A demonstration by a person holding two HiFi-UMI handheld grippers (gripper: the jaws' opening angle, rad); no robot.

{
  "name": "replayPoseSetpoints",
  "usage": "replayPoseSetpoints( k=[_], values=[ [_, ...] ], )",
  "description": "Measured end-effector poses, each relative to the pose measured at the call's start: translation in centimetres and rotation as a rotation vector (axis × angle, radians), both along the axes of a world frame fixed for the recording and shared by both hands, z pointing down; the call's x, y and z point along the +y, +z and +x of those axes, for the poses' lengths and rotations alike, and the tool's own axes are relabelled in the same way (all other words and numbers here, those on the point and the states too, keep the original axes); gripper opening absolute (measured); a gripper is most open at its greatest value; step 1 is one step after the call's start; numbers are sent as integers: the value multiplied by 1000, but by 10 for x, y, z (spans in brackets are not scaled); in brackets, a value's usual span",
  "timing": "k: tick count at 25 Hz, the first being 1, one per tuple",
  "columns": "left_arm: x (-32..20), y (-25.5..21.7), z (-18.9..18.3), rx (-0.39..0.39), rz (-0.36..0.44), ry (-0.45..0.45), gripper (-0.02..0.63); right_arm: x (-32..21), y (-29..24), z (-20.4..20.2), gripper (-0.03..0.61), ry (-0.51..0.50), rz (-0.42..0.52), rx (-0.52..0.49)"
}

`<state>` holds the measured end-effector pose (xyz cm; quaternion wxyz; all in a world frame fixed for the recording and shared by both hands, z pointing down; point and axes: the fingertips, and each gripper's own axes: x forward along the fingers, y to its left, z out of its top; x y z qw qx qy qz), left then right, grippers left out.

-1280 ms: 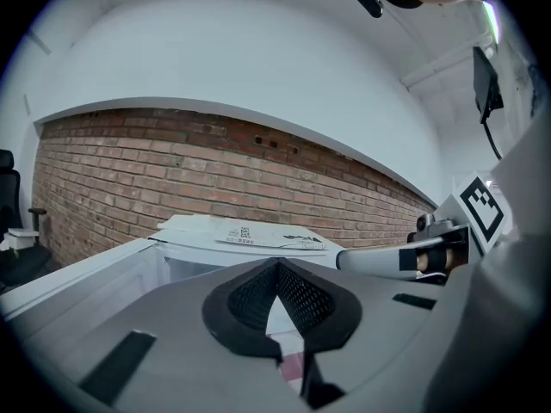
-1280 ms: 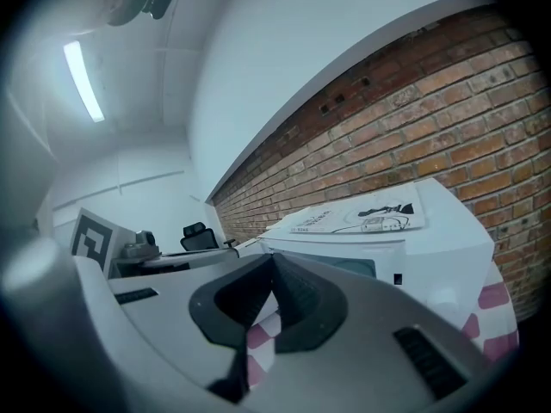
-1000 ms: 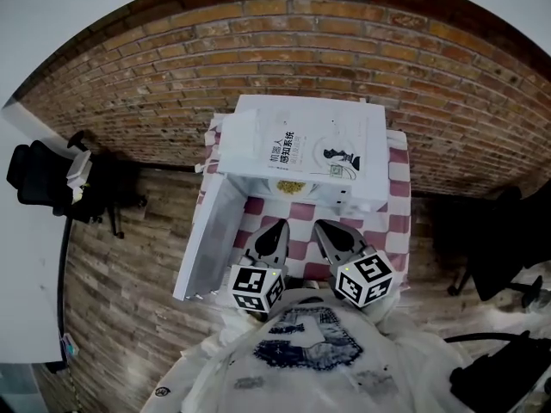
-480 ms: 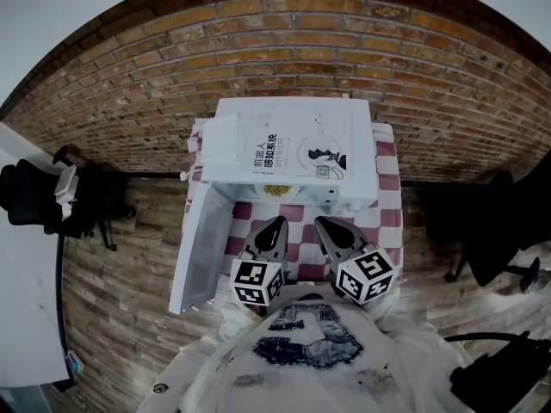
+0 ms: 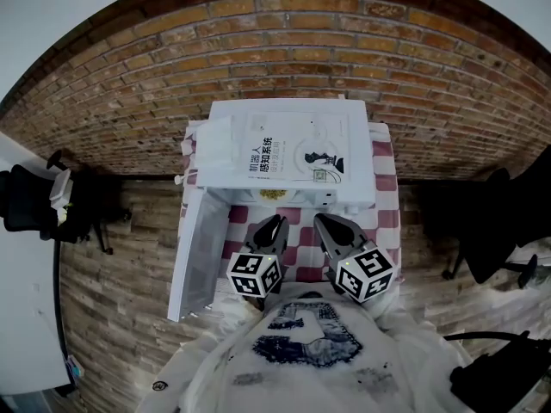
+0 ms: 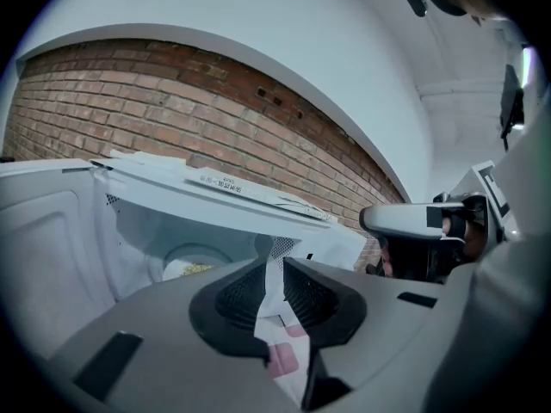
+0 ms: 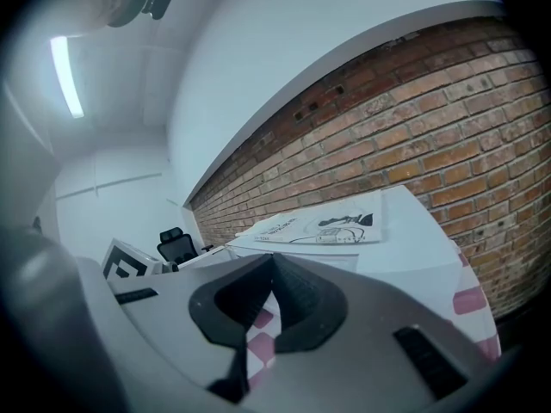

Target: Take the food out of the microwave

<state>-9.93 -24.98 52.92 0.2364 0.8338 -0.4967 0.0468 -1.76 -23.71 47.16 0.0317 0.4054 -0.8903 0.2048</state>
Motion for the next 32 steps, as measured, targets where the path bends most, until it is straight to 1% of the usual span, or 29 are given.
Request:
replayPoseSetpoints(
  k=[3, 6, 11, 15, 19, 23, 24, 28, 32],
  values=[
    [-4, 9, 1, 20, -29, 4, 91, -3, 1, -1, 14, 0, -3, 3],
    [-7, 18, 3, 69, -67, 8, 126, -6, 0, -2, 14, -2, -4, 5],
    [-12, 40, 6, 207, -187, 5, 189, -11, 3, -3, 14, -2, -9, 9],
    [-17, 57, 8, 314, -255, -6, 233, -14, 6, -3, 14, -3, -13, 15],
    [-24, 73, 6, 411, -312, -29, 242, -17, 8, -3, 14, -3, -19, 23],
    [-30, 88, 8, 559, -366, -32, 242, -18, 8, -1, 14, 3, -23, 27],
    [-32, 92, 7, 578, -378, -37, 242, -19, 9, 0, 14, 5, -25, 27],
    [-38, 110, 4, 612, -420, -57, 241, -21, 11, 1, 14, 10, -31, 28],
    [-47, 121, 0, 674, -451, -80, 241, -22, 9, 1, 14, 9, -28, 31]
  ],
)
